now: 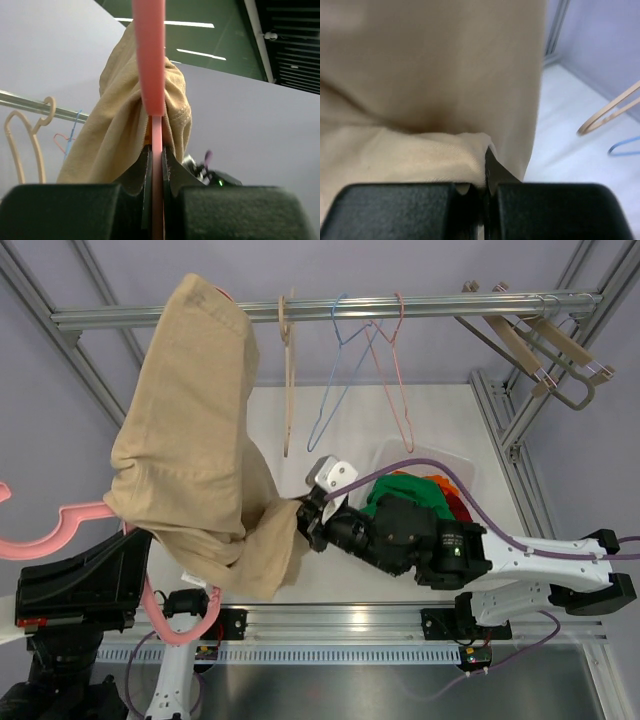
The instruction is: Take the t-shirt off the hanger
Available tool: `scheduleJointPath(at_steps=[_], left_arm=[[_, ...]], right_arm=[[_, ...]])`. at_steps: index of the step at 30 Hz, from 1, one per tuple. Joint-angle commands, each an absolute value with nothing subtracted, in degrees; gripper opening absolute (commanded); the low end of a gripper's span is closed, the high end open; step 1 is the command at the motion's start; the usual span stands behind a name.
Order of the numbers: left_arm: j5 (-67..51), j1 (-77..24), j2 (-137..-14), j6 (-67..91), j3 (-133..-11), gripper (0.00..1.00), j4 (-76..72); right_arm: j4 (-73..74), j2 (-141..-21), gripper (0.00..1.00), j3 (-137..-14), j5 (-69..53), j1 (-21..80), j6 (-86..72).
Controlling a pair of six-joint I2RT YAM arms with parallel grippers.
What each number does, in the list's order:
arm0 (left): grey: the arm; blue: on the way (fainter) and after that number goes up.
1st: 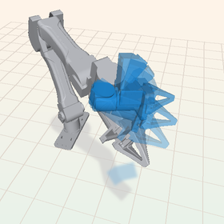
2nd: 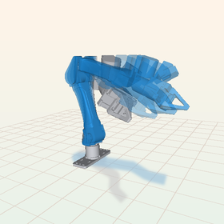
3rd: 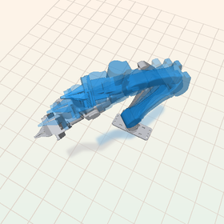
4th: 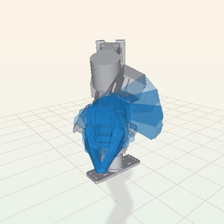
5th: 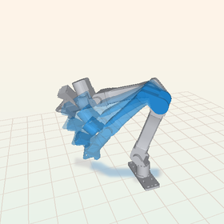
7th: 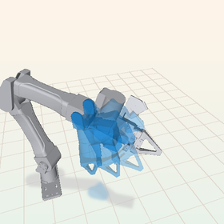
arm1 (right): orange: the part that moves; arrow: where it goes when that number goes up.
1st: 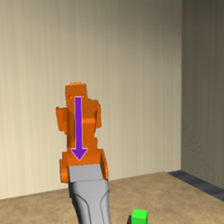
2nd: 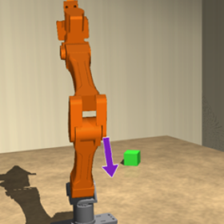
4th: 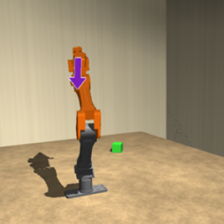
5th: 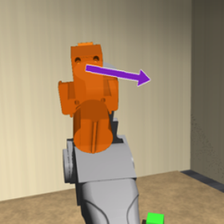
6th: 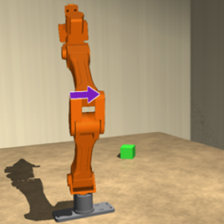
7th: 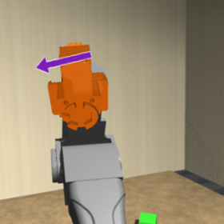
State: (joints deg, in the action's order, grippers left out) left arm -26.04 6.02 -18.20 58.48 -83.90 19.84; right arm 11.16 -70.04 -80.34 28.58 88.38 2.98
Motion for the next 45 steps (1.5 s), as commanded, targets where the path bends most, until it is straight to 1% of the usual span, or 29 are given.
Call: scheduleJointPath(at_steps=[1,2,5,6,7,8,9,10,11,12,16,17,18,22,23,25,28,29,30,32,34,37,38,40,41,45], left_arm=[[-28.12,3.97,-18.72,57.14,-88.76,0.00,16.52],[-27.60,3.43,-18.81,56.52,-90.94,0.00,17.57],[-27.16,1.59,-18.46,55.11,-92.55,0.00,18.81],[-27.33,1.06,-18.20,55.19,-92.37,0.00,18.72],[-27.60,0.71,-18.11,55.54,-92.20,0.00,18.72],[-28.03,0.53,-18.02,55.81,-91.85,0.00,18.72],[-28.12,0.44,-18.02,55.98,-91.93,0.00,18.63],[-28.39,0.35,-17.84,56.16,-92.02,0.00,18.46],[-28.74,0.44,-17.75,56.25,-92.02,0.00,18.20],[-29.00,0.18,-17.84,56.25,-92.11,0.00,17.85],[-29.35,-2.02,-17.49,55.90,-91.06,0.00,17.49],[-29.36,-2.28,-17.14,55.81,-90.45,0.00,17.49],[-29.36,-2.72,-16.88,55.46,-89.83,0.00,17.49],[-29.97,-3.51,-15.47,55.37,-84.31,0.00,18.01],[-29.97,-3.60,-15.29,55.20,-83.42,0.00,18.28],[-29.97,-4.30,-14.50,54.50,-81.57,0.00,19.85],[-29.36,-5.45,-13.45,52.91,-80.25,0.00,22.58],[-29.36,-5.80,-13.19,52.74,-79.20,0.00,23.02],[-29.27,-6.32,-12.92,52.21,-78.75,0.00,23.55],[-29.44,-6.77,-12.13,52.12,-76.83,0.00,24.69],[-30.40,-7.21,-11.87,52.73,-75.50,0.00,24.61],[-33.47,-7.91,-12.21,53.87,-74.09,0.00,24.70],[-34.27,-8.08,-12.56,54.14,-74.09,0.00,24.61],[-36.37,-8.96,-12.83,55.02,-73.74,0.00,24.70],[-37.43,-9.49,-13.18,55.45,-73.65,0.00,24.87],[-43.32,-10.37,-13.10,56.42,-71.72,0.00,27.06]], right_arm=[[0.89,-70.75,0.00,-85.08,20.22,85.08,12.82],[-3.30,-71.10,0.00,-85.34,19.61,84.21,13.35],[-10.42,-71.11,0.00,-83.60,18.20,83.50,14.94],[-12.63,-71.19,0.04,-82.80,18.19,83.15,15.55],[-14.14,-71.37,0.11,-82.45,18.37,82.88,15.64],[-15.37,-72.24,0.23,-82.53,19.24,82.71,15.73],[-15.47,-72.68,0.40,-82.88,18.90,82.27,15.47],[-15.47,-73.38,0.79,-83.14,18.55,82.18,15.29],[-15.38,-75.22,0.94,-83.84,18.81,82.18,15.21],[-14.95,-76.02,0.99,-84.54,18.11,82.09,14.33],[-13.53,-79.62,1.00,-86.75,7.32,81.83,11.70],[-13.54,-79.80,1.00,-86.66,2.60,81.83,11.17],[-13.54,-79.63,0.98,-86.49,0.55,81.74,10.21],[-15.55,-76.39,0.87,-83.50,-4.21,81.48,9.58],[-15.30,-74.72,0.74,-83.41,-6.83,80.69,9.15],[-15.20,-72.96,0.57,-82.97,-9.22,79.90,7.74],[-14.95,-69.70,0.36,-82.35,-12.82,78.67,6.86],[-14.59,-68.57,0.27,-82.44,-14.40,78.40,5.90],[-14.42,-68.03,0.13,-82.44,-15.46,77.79,5.28],[-14.06,-66.72,0.01,-81.92,-16.78,77.61,3.70],[-14.06,-66.10,0.00,-81.39,-15.65,77.61,3.17],[-12.05,-64.34,0.00,-80.86,-9.25,77.61,3.34],[-11.78,-62.94,0.00,-80.51,-4.97,77.61,4.12],[-10.91,-61.44,0.00,-80.51,-0.37,77.52,5.01],[-10.38,-60.13,0.00,-81.03,4.09,77.52,5.97],[-5.72,-58.89,0.00,-88.40,11.67,77.52,9.13]])
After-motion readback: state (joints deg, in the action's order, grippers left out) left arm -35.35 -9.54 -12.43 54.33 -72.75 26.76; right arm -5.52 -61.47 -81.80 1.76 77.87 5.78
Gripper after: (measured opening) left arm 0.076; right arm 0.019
